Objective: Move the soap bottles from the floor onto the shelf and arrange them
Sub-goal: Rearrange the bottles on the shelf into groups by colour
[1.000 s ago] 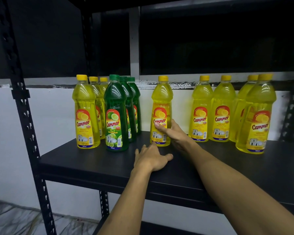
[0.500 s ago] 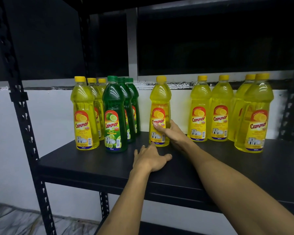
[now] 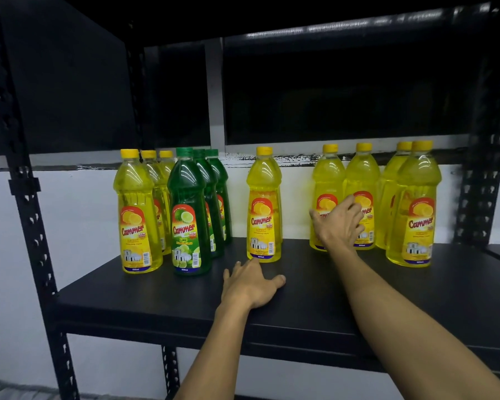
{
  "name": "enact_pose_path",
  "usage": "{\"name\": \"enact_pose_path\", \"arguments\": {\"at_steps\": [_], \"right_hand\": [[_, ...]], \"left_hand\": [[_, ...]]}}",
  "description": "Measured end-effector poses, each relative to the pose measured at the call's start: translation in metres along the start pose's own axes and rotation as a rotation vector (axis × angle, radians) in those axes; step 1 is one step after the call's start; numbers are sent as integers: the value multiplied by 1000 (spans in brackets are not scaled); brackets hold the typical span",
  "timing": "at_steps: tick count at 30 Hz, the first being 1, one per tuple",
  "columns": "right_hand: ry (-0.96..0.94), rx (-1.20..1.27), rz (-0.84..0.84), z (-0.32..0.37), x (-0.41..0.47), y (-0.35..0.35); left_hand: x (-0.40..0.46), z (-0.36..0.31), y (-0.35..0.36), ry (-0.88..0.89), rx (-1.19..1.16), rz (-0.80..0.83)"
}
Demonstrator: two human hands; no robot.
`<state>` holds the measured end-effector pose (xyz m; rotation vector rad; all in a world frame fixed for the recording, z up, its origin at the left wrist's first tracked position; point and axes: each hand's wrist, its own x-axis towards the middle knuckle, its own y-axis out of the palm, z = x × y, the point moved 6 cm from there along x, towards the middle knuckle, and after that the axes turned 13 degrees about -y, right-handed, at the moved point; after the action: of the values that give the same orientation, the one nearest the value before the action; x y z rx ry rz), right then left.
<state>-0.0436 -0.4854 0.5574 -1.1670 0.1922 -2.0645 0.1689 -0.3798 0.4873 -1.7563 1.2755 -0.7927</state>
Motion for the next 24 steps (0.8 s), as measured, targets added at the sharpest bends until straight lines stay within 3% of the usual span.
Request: {"name": "enact_pose_path", "arguments": {"at_steps": [13,24], "right_hand": [[16,-67,57,2,-7,2],[-81,-131,54,4,-37,-33]], "left_hand": [[3,2,1,12,-42,4],[-1,1,-5,39,-102,18]]}}
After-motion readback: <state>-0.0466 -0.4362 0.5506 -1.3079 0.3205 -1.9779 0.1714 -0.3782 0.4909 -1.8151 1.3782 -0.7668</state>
